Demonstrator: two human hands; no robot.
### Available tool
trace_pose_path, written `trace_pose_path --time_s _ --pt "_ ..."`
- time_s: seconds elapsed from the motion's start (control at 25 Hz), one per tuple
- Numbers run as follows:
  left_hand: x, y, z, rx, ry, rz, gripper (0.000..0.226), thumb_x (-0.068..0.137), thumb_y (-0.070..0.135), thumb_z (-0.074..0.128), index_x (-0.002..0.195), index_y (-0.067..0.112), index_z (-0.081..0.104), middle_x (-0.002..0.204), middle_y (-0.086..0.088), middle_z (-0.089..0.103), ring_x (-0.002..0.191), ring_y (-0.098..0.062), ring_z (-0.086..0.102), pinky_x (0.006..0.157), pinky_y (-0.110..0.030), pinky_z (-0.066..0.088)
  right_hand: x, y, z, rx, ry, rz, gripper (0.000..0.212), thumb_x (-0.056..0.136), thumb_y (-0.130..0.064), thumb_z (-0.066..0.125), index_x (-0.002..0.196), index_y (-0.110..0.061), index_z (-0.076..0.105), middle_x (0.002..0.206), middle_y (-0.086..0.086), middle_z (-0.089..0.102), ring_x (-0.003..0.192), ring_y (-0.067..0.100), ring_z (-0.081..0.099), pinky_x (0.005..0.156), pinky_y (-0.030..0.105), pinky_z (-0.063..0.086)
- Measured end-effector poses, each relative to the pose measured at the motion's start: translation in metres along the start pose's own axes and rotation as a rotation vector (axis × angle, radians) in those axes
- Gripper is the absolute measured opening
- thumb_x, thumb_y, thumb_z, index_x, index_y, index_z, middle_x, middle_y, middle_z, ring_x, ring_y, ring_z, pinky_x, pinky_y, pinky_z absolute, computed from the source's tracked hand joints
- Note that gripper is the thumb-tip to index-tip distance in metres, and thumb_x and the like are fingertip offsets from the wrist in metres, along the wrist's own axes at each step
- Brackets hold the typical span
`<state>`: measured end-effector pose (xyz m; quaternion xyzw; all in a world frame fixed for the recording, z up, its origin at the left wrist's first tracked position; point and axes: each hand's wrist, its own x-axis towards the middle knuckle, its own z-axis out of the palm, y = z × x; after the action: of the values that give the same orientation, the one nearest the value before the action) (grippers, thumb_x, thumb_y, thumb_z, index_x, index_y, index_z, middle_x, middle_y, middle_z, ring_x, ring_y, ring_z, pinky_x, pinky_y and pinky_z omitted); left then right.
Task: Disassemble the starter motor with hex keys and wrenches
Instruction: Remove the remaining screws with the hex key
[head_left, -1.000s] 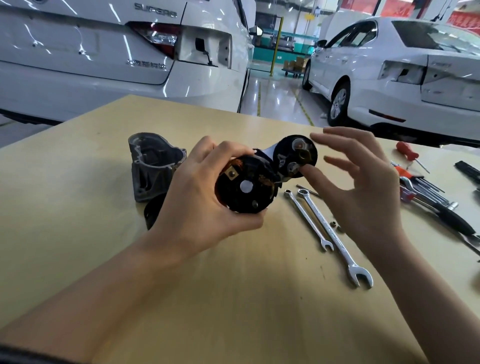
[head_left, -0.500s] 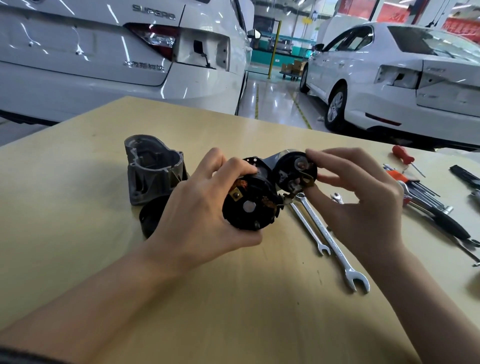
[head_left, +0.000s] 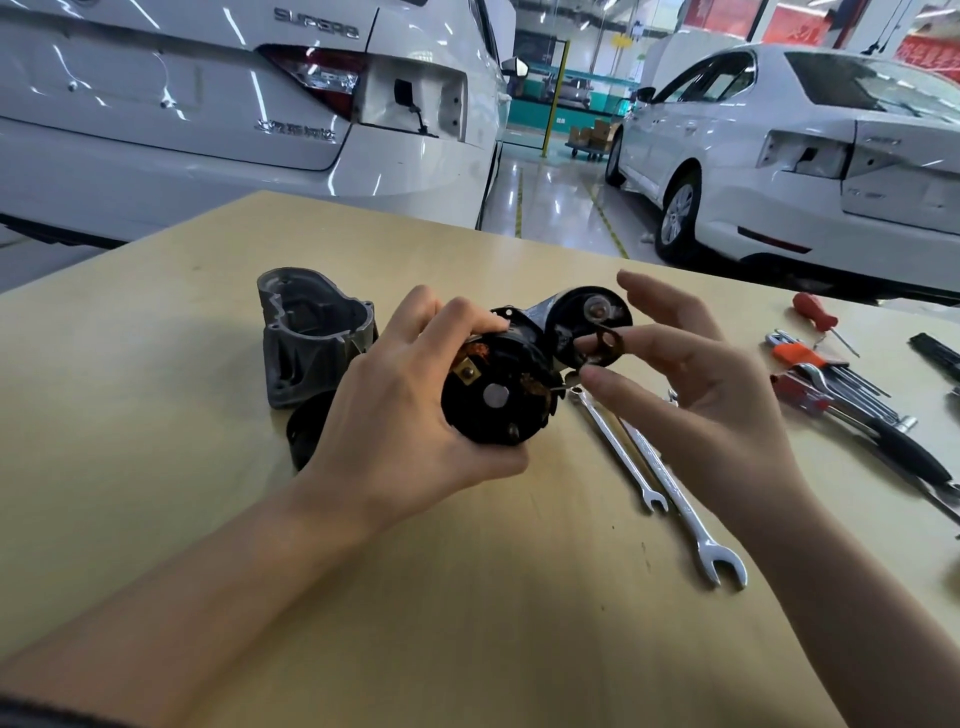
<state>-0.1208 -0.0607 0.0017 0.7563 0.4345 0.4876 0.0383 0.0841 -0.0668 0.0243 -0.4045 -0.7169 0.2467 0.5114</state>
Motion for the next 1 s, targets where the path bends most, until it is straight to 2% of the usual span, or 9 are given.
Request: trace_pose_path --time_s 0.08,0.2,0.36,0.48,0.56,0.64,0.72,0.84,1.0 --pt "0.001 -0.001 0.0 -0.007 0.011 -0.006 0.067 0.05 0.039 0.082 0.11 0.023 0.057 0.099 0.004 0.052 0.083 -0.005 0.052 0.069 -0.025 0.048 0.001 -0.001 0.001 0.019 0.018 -0.016 0.012 0.073 -0.021 0.074 0.085 -0.021 0.072 0.133 -0.005 0.054 0.129 0.003 0.046 0.109 0.043 0.037" --pt "0.001 -0.005 -0.001 -0.018 0.026 0.003 0.067 0.051 0.037 0.083 0.111 0.02 0.059 0.099 0.002 0.054 0.084 -0.006 0.052 0.071 -0.02 0.047 -0.001 -0.002 0.002 0.021 0.028 -0.146 0.011 0.074 -0.02 0.076 0.082 -0.019 0.069 0.13 0.002 0.056 0.127 0.014 0.051 0.106 0.047 0.039" --pt "0.001 -0.005 0.0 -0.019 0.019 0.014 0.068 0.052 0.037 0.083 0.113 0.02 0.059 0.099 0.002 0.054 0.085 -0.005 0.053 0.071 -0.02 0.048 0.0 -0.004 -0.002 0.07 -0.055 -0.198 0.014 0.071 -0.019 0.078 0.081 -0.019 0.069 0.128 0.009 0.059 0.127 0.02 0.051 0.104 0.035 0.039" --pt "0.0 -0.004 0.0 -0.014 0.017 0.027 0.068 0.052 0.037 0.083 0.113 0.02 0.06 0.098 0.003 0.053 0.084 -0.005 0.052 0.071 -0.019 0.049 0.0 -0.005 0.0 0.039 0.002 -0.225 0.017 0.072 -0.018 0.079 0.087 -0.02 0.071 0.113 0.007 0.065 0.113 0.018 0.061 0.094 0.026 0.043" --pt "0.001 -0.004 -0.001 -0.022 0.017 0.025 0.068 0.051 0.036 0.083 0.113 0.02 0.06 0.099 0.003 0.053 0.084 -0.004 0.052 0.071 -0.018 0.047 0.001 -0.003 0.001 -0.003 0.059 -0.219 0.021 0.073 -0.024 0.078 0.093 -0.024 0.072 0.113 0.005 0.064 0.112 0.017 0.061 0.094 0.027 0.043" --pt "0.002 -0.005 -0.002 -0.039 0.016 0.014 0.068 0.052 0.036 0.084 0.113 0.021 0.06 0.099 0.004 0.053 0.085 -0.003 0.052 0.071 -0.017 0.047 0.002 0.001 -0.003 -0.043 0.035 -0.172 0.039 0.073 -0.026 0.077 0.111 -0.032 0.067 0.13 -0.001 0.057 0.127 0.013 0.05 0.104 0.032 0.037" --pt "0.003 -0.006 -0.003 -0.042 0.022 0.019 0.067 0.052 0.036 0.085 0.113 0.018 0.061 0.099 0.002 0.054 0.085 -0.005 0.053 0.072 -0.017 0.048 0.004 0.009 -0.007 -0.085 -0.107 -0.119 0.077 0.071 -0.014 0.076 0.138 -0.037 0.045 0.145 -0.009 0.042 0.138 0.007 0.035 0.111 0.036 0.03" --pt "0.004 -0.006 -0.005 -0.041 0.048 0.053 0.066 0.053 0.035 0.086 0.111 0.014 0.064 0.095 -0.001 0.057 0.082 -0.005 0.054 0.072 -0.018 0.049 0.009 0.028 -0.007 -0.206 -0.169 -0.026 0.102 0.072 -0.007 0.081 0.15 -0.033 0.022 0.147 -0.02 0.035 0.138 -0.005 0.029 0.115 0.031 0.027" --pt "0.007 0.0 -0.013 -0.143 0.147 0.076 0.061 0.054 0.039 0.083 0.106 0.013 0.064 0.091 -0.006 0.058 0.083 -0.003 0.054 0.077 -0.007 0.041 0.018 0.032 0.003 -0.05 -0.098 -0.058 0.073 0.079 -0.014 0.077 0.138 -0.033 0.038 0.134 -0.021 0.051 0.131 0.007 0.045 0.112 0.043 0.033"
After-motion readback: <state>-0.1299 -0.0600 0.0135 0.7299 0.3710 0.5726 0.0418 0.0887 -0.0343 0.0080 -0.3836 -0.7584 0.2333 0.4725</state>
